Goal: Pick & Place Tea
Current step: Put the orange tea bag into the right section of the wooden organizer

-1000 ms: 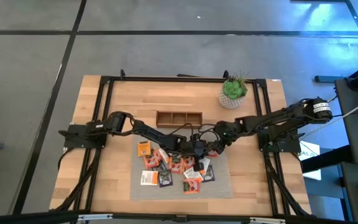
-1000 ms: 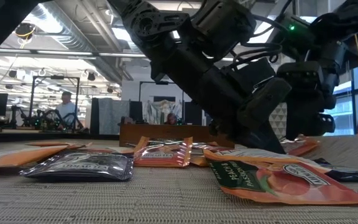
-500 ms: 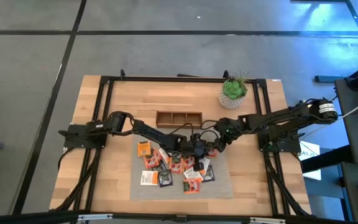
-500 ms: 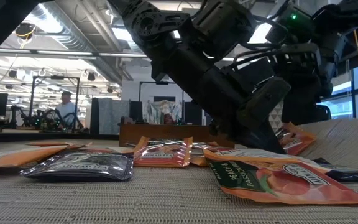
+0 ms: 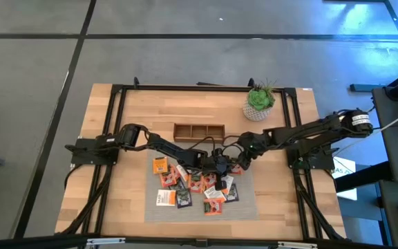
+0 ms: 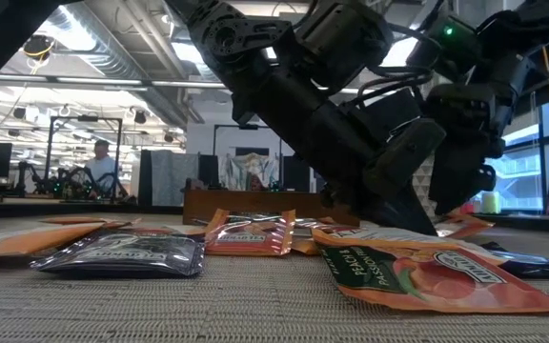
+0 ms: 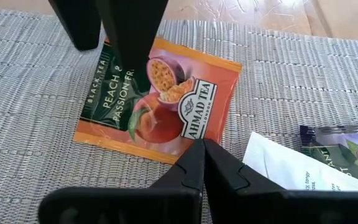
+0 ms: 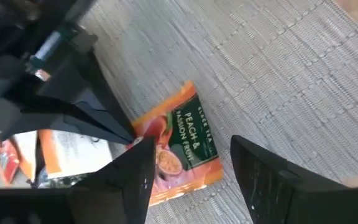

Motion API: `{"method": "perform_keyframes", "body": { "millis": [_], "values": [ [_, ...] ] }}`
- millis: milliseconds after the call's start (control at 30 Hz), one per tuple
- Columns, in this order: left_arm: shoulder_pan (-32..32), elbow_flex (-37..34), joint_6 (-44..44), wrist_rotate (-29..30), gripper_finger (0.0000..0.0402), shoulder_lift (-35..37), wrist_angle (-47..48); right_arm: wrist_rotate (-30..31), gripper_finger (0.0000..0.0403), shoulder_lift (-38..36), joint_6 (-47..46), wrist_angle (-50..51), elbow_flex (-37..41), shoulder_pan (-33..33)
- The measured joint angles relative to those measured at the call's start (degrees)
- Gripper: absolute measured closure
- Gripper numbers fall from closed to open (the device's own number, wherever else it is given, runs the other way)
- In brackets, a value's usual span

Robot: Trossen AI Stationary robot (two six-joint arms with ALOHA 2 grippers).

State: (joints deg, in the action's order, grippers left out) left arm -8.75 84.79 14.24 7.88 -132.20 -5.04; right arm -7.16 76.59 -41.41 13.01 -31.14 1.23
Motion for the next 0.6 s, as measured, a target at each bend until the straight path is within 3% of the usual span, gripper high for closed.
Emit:
{"method": "perform_keyframes", "body": {
  "millis": [300,467,600],
  "values": [
    [0.00,0.00,-0.04,-0.04,0.0399,0.00,0.00,0.59,0.0194,2.76,-0.41,0.05,0.00,0.00],
    [0.00,0.00,-0.03,-0.07,0.0399,0.00,0.00,-4.58,0.0194,2.76,-2.00,-0.64,0.00,-0.76],
    [0.00,-0.02,-0.04,-0.07,0.0399,0.00,0.00,-5.36,0.0198,2.76,-2.66,-0.75,0.00,-1.24]
  ]
}}
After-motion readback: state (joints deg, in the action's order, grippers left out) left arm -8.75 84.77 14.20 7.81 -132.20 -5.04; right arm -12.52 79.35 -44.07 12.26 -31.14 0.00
